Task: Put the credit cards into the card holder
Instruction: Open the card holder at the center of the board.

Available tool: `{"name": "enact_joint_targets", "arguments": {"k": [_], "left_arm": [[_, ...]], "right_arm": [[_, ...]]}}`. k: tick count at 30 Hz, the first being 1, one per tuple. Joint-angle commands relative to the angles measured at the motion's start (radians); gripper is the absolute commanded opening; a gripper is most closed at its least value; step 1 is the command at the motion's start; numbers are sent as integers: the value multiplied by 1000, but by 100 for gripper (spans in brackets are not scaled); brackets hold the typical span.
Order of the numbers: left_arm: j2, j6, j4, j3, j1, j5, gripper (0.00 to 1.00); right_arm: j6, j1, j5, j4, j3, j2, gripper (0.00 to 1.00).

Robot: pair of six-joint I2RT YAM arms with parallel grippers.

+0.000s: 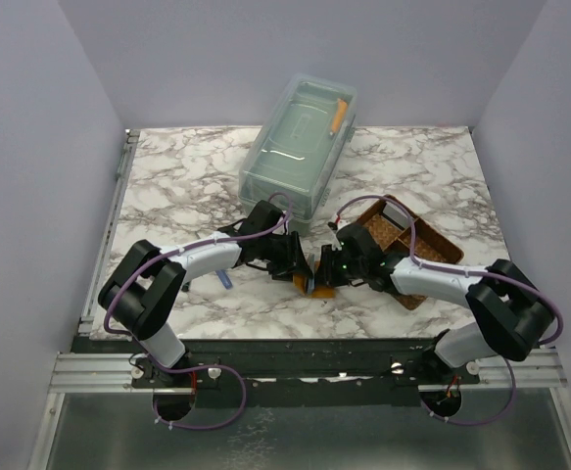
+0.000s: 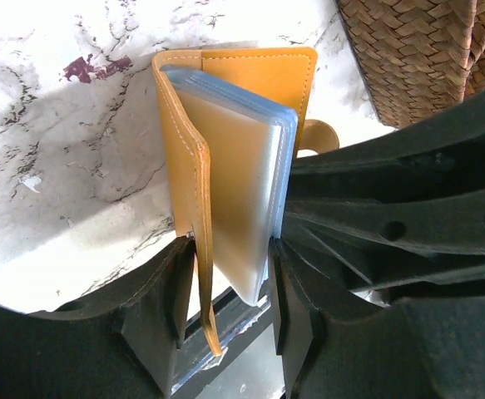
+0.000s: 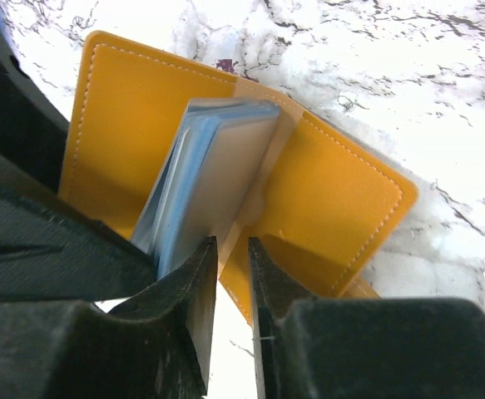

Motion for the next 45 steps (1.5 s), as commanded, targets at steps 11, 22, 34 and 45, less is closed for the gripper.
{"name": "enact_joint_targets", "arguments": {"k": [11, 22, 34, 45], "left_arm": [[35, 32, -54, 35, -8, -54, 44], [18, 69, -117, 28, -9, -105, 42], [-77, 180, -334, -17, 48, -329, 51], [-181, 218, -320, 49, 72, -192, 63]], "right_arm": [[33, 3, 10, -146, -9, -211, 44], [21, 3, 23, -134, -20, -155, 49], [-40, 3, 87, -88, -13, -17, 25], [-103, 3, 69, -184, 92, -62, 41]]}}
